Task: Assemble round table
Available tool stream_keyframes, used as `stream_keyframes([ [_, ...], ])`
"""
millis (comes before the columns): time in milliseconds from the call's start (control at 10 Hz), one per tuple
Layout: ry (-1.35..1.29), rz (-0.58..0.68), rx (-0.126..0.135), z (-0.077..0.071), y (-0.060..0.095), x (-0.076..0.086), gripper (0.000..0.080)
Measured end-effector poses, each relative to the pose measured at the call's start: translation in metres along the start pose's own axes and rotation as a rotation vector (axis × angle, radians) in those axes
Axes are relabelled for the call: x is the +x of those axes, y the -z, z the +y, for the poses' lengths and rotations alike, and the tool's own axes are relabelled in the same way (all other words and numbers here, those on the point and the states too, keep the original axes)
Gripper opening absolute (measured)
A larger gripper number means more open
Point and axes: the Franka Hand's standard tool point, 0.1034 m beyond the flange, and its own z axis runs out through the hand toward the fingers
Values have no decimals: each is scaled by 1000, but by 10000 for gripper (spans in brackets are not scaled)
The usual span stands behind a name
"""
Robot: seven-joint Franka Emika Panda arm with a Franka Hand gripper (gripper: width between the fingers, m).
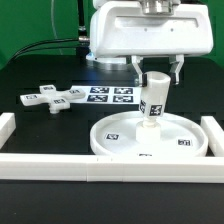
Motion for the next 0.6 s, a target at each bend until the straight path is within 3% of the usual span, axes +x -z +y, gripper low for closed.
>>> stream_keyframes([
  [600, -11, 0, -10, 7, -9, -11, 413],
])
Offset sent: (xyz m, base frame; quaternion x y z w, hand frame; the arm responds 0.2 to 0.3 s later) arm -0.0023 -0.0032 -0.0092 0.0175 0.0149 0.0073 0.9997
